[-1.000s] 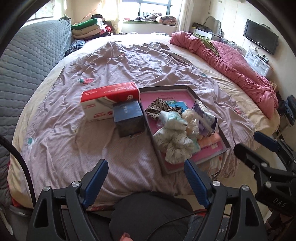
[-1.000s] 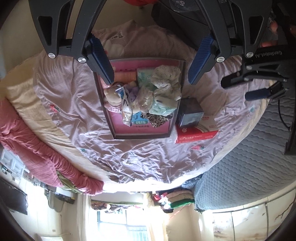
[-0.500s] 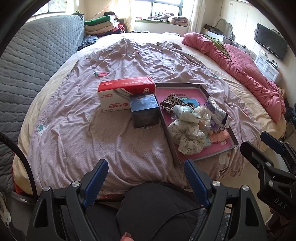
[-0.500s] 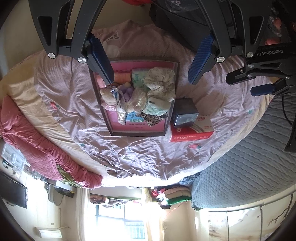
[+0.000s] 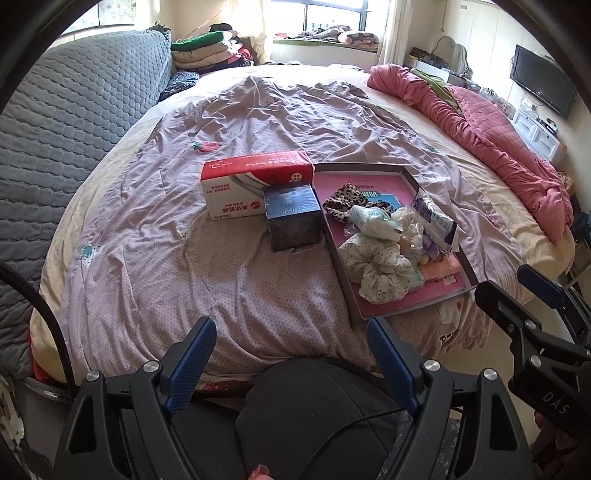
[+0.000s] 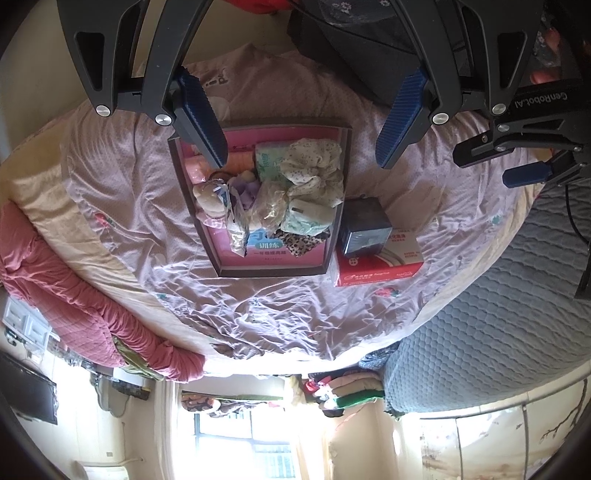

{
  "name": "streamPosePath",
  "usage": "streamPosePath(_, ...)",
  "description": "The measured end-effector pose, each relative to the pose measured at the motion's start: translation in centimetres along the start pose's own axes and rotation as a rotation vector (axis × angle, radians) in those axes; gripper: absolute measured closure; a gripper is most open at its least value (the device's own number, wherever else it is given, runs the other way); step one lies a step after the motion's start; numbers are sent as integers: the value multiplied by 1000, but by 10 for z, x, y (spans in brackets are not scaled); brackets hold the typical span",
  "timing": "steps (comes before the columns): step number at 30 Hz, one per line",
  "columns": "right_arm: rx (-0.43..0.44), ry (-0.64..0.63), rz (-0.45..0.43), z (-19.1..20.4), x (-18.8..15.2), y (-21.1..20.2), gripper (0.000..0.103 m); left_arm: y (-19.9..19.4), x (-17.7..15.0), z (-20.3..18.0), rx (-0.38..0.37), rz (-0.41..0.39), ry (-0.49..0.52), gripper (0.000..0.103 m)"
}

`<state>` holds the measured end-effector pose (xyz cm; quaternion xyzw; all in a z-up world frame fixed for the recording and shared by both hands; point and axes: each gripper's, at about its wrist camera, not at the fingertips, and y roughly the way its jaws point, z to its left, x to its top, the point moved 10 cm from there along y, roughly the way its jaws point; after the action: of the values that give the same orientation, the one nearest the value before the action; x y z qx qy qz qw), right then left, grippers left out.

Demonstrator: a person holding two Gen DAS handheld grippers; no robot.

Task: Organize soft objects

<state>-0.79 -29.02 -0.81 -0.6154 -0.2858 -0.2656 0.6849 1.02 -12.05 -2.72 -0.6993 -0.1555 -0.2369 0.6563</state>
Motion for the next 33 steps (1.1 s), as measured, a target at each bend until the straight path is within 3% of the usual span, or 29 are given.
streamPosePath(33, -10, 1, -3, 0, -2, 0, 20, 7, -10, -7, -9, 35, 12, 20)
